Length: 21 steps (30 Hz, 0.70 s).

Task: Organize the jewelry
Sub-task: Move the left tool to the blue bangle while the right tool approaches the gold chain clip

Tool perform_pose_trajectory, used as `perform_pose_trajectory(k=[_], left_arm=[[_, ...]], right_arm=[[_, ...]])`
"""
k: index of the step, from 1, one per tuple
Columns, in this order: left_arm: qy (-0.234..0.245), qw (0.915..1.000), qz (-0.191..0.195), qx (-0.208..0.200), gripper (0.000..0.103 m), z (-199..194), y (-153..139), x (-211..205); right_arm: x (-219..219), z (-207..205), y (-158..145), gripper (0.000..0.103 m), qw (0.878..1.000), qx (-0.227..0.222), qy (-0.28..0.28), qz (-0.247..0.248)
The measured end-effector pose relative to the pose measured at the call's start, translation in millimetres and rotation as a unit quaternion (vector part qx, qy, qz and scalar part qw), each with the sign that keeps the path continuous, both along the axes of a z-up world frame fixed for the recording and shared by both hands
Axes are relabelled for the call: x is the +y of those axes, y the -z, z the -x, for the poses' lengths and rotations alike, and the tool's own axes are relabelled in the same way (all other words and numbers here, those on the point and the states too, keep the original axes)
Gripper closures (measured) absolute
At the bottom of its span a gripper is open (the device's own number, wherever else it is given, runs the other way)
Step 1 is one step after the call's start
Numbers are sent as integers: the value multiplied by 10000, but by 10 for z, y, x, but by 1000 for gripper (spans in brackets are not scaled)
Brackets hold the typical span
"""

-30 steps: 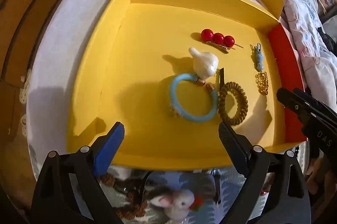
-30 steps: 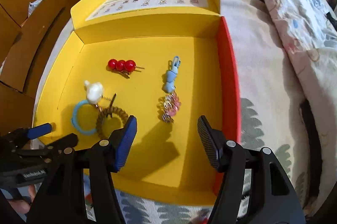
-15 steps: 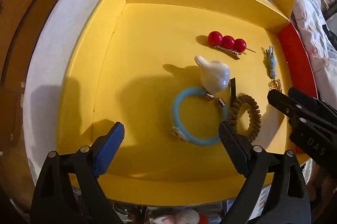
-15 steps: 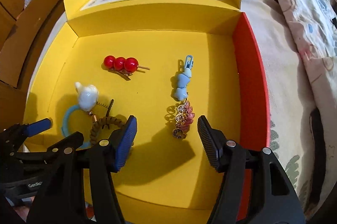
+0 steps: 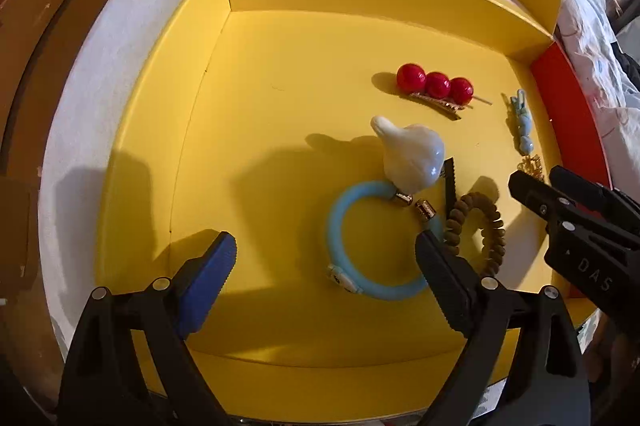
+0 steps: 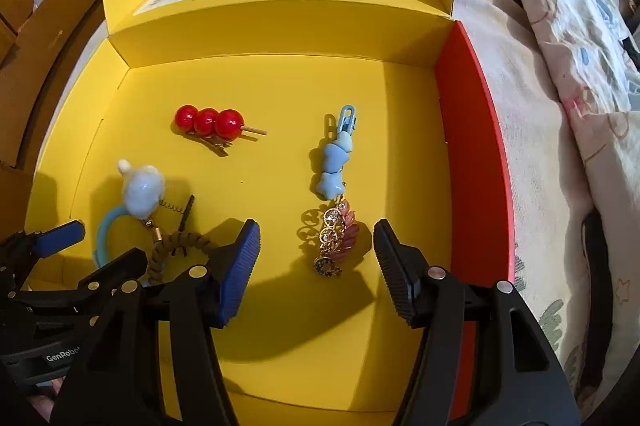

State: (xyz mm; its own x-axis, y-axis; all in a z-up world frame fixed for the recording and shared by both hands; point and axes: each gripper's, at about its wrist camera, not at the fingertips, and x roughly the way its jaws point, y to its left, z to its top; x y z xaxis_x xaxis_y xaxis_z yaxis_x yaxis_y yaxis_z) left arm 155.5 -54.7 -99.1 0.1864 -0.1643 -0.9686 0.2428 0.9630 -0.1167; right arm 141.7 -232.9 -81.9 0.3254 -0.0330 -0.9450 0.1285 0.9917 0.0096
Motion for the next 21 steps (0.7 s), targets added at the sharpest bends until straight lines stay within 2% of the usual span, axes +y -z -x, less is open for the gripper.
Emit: perform_pose_trajectory(k=[21], left_arm=[[41,9999,-61,-147,15,133,-7,-33]], right_arm=[[107,-26,49,43,9997,21,-91,215]])
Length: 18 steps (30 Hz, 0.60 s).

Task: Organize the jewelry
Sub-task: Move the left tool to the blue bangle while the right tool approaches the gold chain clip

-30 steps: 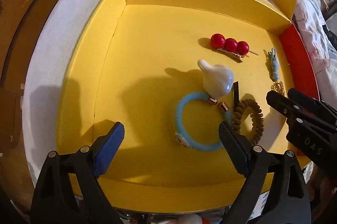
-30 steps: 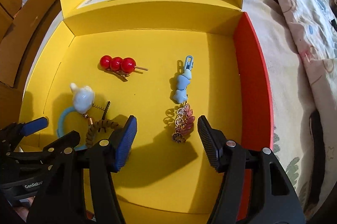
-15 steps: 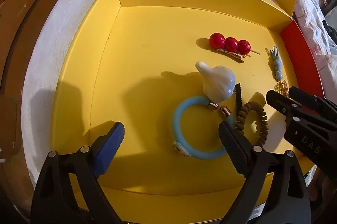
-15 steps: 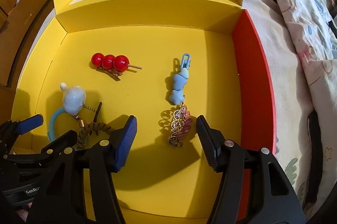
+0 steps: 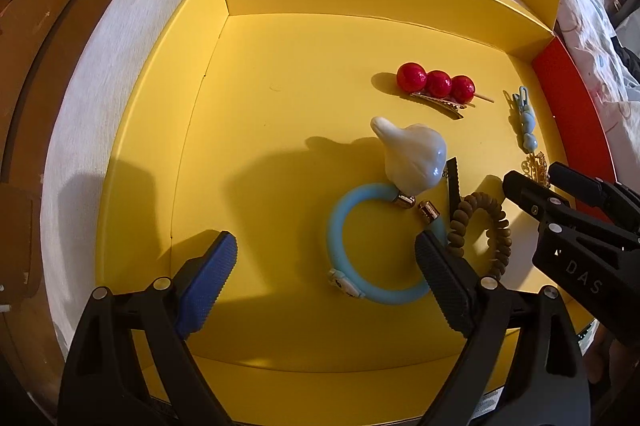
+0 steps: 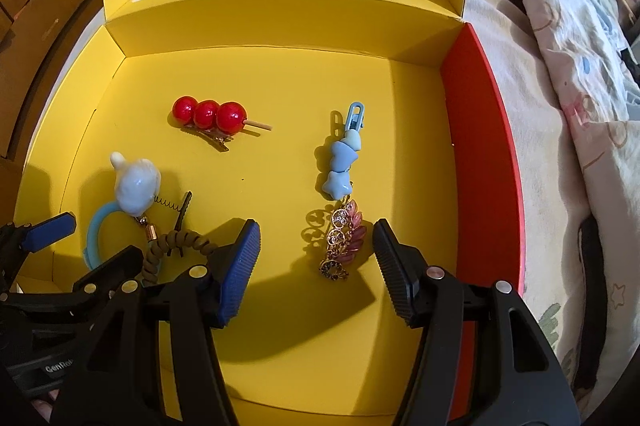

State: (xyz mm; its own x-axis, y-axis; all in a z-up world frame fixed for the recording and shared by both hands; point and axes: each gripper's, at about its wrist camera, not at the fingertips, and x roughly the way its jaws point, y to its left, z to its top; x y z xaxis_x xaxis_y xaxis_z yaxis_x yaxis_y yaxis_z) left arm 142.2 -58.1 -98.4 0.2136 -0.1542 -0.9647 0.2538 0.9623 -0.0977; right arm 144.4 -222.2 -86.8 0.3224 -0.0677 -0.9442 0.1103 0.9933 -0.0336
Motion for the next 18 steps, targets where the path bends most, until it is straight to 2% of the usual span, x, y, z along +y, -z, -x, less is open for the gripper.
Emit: perform_pose_trajectory(k=[1,3,8,13,18], left_arm=[[-22,10000,-5,-15,16,2,-5,10],[-44,9999,-74,-59,26,-8,-15,9],[-105,9999,15,-37,32,-53,-32,94],[-131,9999,-8,-80,50,-108,-50,171],[-171,9998,101,-71,60,-131,-81,213]], right_arm=[[12,4,-1,45,10000,-7,-22,12],[39,13,-7,48,10000,-16,-77,46],[66,28,-20,53,10000,5,-69,40],[30,39,-36,63,10000,47,-13,14],[-22,47,-48,70,10000,49,51,-31]])
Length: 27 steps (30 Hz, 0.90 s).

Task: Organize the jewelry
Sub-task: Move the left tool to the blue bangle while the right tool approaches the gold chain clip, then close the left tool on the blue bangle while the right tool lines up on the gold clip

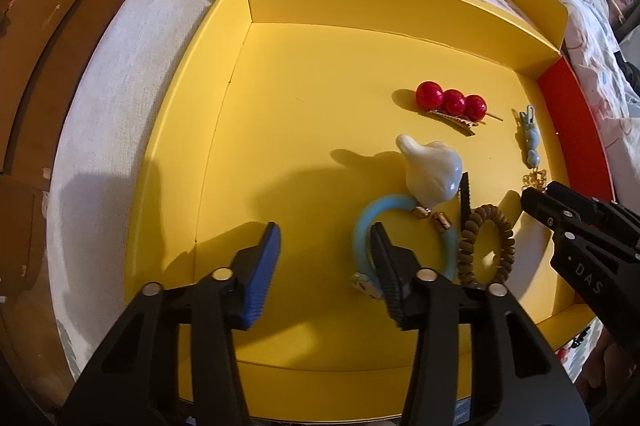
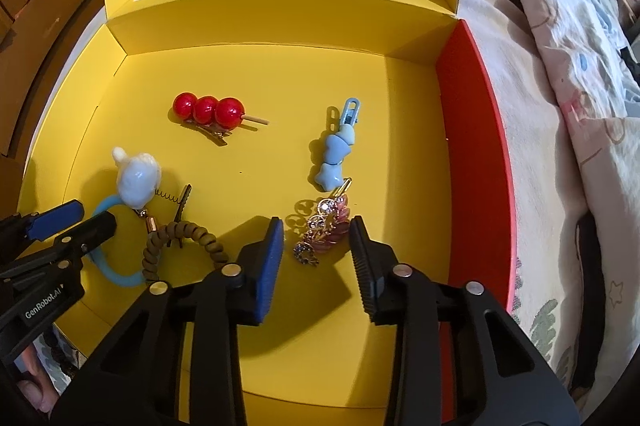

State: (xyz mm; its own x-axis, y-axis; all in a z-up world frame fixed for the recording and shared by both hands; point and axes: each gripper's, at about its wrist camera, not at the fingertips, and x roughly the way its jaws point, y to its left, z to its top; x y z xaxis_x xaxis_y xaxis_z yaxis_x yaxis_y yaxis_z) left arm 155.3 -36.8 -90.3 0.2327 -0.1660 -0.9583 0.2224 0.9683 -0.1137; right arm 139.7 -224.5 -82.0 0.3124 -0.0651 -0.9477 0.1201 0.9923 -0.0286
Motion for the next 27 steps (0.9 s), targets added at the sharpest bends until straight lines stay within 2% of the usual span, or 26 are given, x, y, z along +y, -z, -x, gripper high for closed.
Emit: perform_pose_trajectory(k=[3,10,18,27], left_arm=[[27,10000,90,33,73,5,-12,-5],[68,9996,271,94,89,-8,-21,-71],[56,9986,501,136,93,-2,-25,-79],[79,9983,582,-13,94,21,-143,-73]], right_arm=[[-24,1,-3,73,10000,1,12,-6],[-31,17,-8,78,10000,12,54,-24],[-83,19,-25,83,9998,25,132,-123],[-133,35,-93,86,9995,-83,185,-234]])
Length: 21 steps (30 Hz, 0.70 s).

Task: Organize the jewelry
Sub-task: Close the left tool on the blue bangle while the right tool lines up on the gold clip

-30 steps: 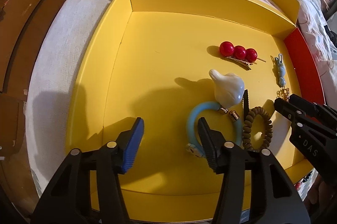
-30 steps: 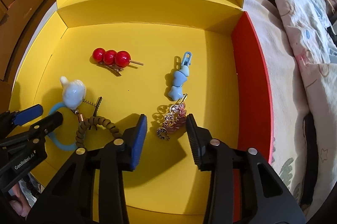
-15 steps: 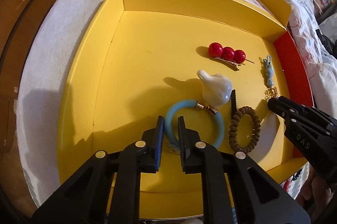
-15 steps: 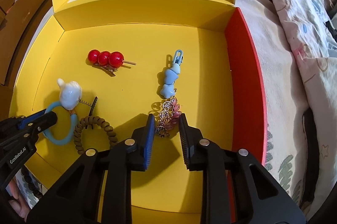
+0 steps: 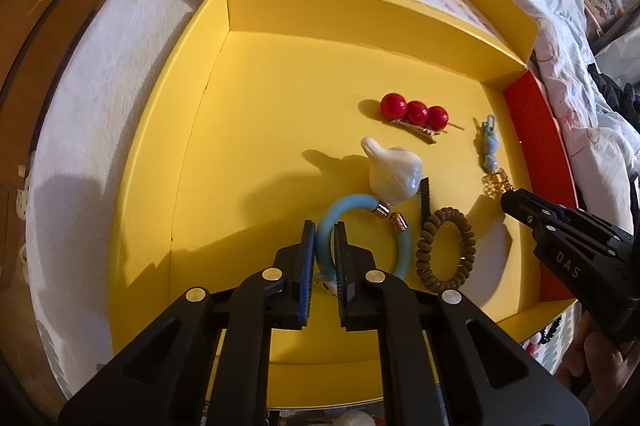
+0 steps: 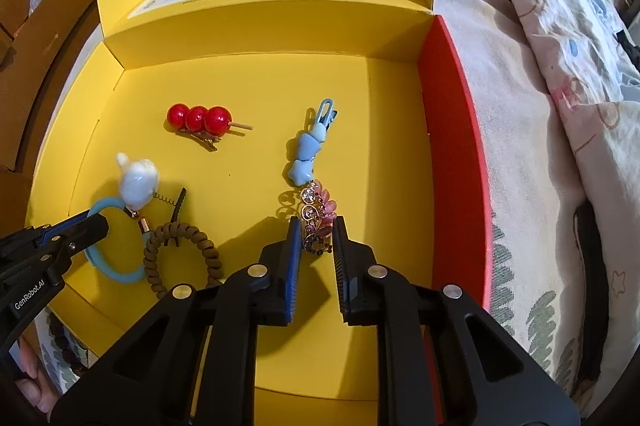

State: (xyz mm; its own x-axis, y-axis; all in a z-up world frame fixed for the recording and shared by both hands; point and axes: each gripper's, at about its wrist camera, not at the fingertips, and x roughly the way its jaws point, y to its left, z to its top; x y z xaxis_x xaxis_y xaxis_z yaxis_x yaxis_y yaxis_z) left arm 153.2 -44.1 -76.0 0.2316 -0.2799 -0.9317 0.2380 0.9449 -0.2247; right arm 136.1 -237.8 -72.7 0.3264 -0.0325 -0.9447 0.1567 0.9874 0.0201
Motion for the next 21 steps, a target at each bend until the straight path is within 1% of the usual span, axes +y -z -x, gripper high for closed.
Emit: perform_pose_trajectory(k=[4,7,11,12,13,14,17,21], left_arm=[[-28,10000,63,-40,94,8,-56,13],[-41,9999,105,-61,94,83,-95,134],[-49,9998,136,-116,94,104,-138,166],[-52,9998,148,-116,94,106,-143,168],[-56,9998,159,-116,94,99,-147,157],[-68,9997,174,-128,94,103,-160,168],[-77,9997,194,-162,94,109,-192,184],[-71,9996,202,-181,94,120,-220,192]], right_arm=[[-27,24,-55,87,9999,-86,32,-109],[-42,42,-122,87,9996,-191,53,-182],[-67,62,-222,87,9992,-309,79,-260],[-76,69,-235,87,9990,-326,79,-287],[-84,74,-256,91,9988,-354,85,-322],[-89,80,-272,92,9987,-380,99,-330],[-108,94,-314,93,9982,-431,112,-394],[-106,89,-285,93,9986,-327,40,-410]])
